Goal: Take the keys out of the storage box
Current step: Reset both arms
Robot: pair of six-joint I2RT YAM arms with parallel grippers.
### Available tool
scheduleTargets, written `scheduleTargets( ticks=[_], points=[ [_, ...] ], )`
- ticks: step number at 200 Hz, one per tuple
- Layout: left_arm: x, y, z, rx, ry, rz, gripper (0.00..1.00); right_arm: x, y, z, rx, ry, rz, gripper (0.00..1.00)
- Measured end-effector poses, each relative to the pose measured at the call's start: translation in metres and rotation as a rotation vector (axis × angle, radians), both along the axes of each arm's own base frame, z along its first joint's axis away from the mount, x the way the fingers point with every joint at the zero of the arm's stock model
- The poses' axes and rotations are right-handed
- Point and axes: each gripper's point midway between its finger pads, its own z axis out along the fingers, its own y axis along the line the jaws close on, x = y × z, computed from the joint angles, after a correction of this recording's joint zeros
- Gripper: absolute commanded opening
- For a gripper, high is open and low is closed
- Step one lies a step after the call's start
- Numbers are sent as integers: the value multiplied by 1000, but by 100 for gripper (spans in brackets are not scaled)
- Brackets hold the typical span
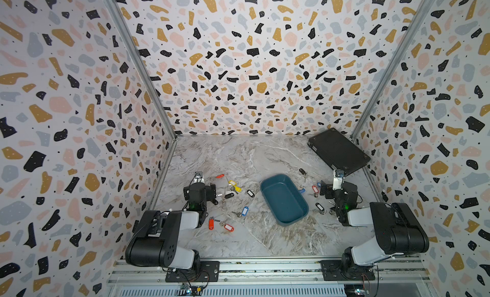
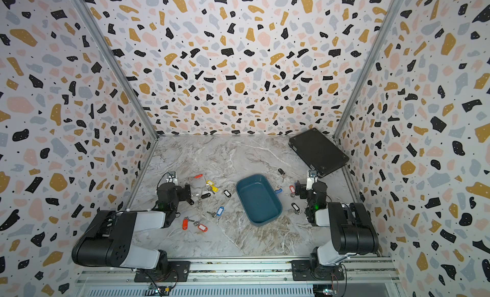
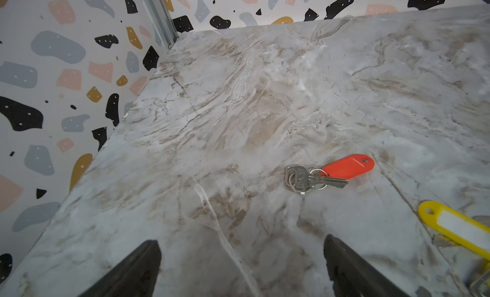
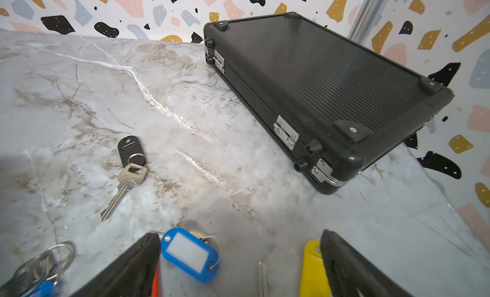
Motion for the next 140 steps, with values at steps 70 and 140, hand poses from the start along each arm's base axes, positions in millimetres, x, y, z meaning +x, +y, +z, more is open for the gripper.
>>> scheduleTargets(
  ticks=[70, 140],
  points=[
    [3, -13, 23, 44, -107, -5, 99, 4, 3, -2, 3, 28, 19, 99],
    [2, -7, 22, 62, -114, 21, 99, 3, 7, -5, 3, 43, 40, 99]
  ],
)
